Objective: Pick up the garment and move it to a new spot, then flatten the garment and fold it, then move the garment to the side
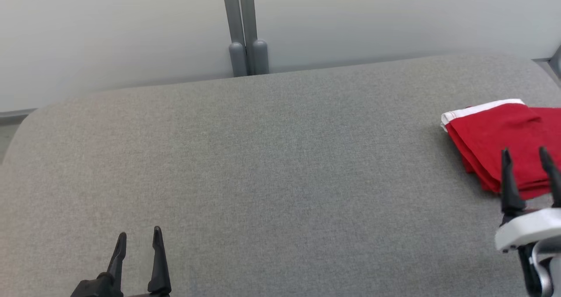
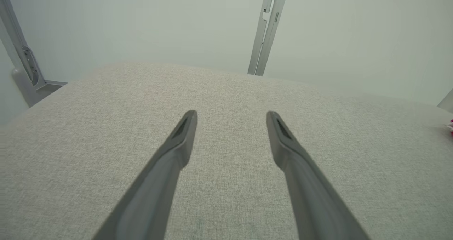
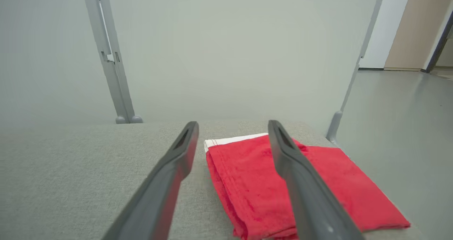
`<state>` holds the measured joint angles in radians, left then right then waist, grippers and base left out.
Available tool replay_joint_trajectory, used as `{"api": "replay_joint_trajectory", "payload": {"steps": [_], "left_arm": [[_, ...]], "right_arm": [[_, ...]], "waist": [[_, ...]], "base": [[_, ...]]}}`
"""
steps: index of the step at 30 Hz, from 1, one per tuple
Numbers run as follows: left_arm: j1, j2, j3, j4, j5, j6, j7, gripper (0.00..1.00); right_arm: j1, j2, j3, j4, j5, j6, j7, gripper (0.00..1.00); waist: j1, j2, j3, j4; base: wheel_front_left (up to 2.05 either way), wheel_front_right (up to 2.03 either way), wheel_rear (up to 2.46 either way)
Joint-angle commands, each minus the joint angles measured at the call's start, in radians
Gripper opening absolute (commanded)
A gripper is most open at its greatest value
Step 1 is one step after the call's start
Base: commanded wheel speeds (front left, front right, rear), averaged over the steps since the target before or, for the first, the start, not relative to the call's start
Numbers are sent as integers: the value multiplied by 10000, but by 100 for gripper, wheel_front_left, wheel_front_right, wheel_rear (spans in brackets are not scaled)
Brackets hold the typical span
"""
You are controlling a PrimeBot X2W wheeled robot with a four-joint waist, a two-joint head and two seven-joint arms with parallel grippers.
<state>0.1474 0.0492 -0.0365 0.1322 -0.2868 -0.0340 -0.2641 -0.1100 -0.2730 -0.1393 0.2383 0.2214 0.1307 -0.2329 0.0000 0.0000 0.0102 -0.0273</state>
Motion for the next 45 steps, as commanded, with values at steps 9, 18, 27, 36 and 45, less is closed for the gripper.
{"api": "replay_joint_trajectory", "payload": {"steps": [9, 18, 27, 36, 45], "left_arm": [[104, 28, -4, 323, 234, -200, 1, 100], [-79, 28, -238, 451, 276, -431, 1, 100], [-133, 28, -368, 515, 215, -418, 1, 100], [-138, -4, -485, 462, 242, -349, 0, 0], [-28, -10, -487, 985, -380, -377, 162, 0]], "right_arm": [[1834, 1878, -294, -1077, -1384, -6, -322, 100], [2337, 2183, -180, -1351, -1691, -6, -326, 100], [2122, 2209, 41, -1127, -1619, -6, -328, 100], [2179, 2232, 180, -963, -1624, 8, -288, 0], [2179, 2361, 144, -344, -944, 7, -33, 0]], "waist": [[0, 0, -550, 218], [0, 0, -551, 338], [0, 0, -513, 401], [0, 0, -485, 555], [0, 0, -473, 549]], "base": [[0, 0, 0], [0, 0, 0], [0, 0, 0], [0, 0, 0], [0, 0, 0]]}}
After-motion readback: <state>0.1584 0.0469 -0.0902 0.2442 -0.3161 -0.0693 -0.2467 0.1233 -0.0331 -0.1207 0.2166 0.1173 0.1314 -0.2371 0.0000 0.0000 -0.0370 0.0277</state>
